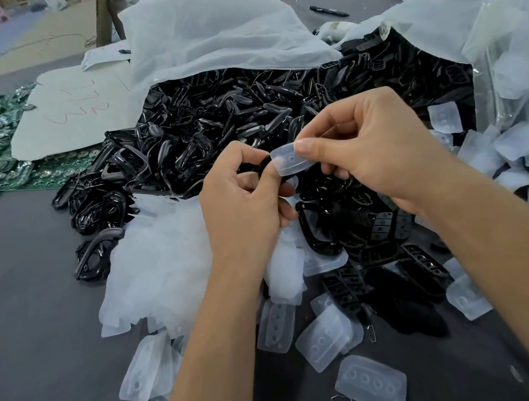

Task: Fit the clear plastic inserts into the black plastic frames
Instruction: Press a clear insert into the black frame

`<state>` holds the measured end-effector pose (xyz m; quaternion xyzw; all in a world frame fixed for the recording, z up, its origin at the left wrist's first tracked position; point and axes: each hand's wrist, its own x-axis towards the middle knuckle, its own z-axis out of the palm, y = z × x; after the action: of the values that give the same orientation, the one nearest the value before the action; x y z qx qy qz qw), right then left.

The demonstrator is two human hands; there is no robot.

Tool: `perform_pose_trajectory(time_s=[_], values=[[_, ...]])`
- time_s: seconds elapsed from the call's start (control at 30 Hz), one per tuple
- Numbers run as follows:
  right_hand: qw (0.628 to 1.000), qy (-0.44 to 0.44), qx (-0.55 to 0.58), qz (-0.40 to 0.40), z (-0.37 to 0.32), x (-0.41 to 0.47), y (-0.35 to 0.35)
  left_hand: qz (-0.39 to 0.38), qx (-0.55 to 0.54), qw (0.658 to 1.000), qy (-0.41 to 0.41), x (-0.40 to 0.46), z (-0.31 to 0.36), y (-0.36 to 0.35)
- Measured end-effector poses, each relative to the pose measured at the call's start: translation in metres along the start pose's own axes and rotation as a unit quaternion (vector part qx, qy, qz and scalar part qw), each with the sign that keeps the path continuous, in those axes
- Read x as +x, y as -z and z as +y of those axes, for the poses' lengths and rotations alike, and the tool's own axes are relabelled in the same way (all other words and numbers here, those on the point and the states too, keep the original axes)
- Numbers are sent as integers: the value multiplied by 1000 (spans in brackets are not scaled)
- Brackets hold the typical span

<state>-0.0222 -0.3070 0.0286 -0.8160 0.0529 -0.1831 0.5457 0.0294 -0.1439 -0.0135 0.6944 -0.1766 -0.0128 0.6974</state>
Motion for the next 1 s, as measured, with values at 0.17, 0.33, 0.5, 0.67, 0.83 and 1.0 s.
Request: perform_pose_trajectory(time_s=[0.17,0.33,0.5,0.67,0.83,1.0], values=[[995,36,-89,16,0,0,-1,-3,-2,1000,3,0,1,0],[990,42,-126,47,3,0,-3,-30,-5,1000,-3,0,3,1],[998,11,-56,30,8,0,-6,-29,-4,1000,0,-1,2,0],[999,4,-16,32,13,2,-10,-29,-11,1000,1,-1,1,0],[999,9,-4,31,15,2,-9,-25,-18,1000,1,1,0,0],[999,8,-8,34,17,2,-9,-31,-23,999,-2,1,1,0]])
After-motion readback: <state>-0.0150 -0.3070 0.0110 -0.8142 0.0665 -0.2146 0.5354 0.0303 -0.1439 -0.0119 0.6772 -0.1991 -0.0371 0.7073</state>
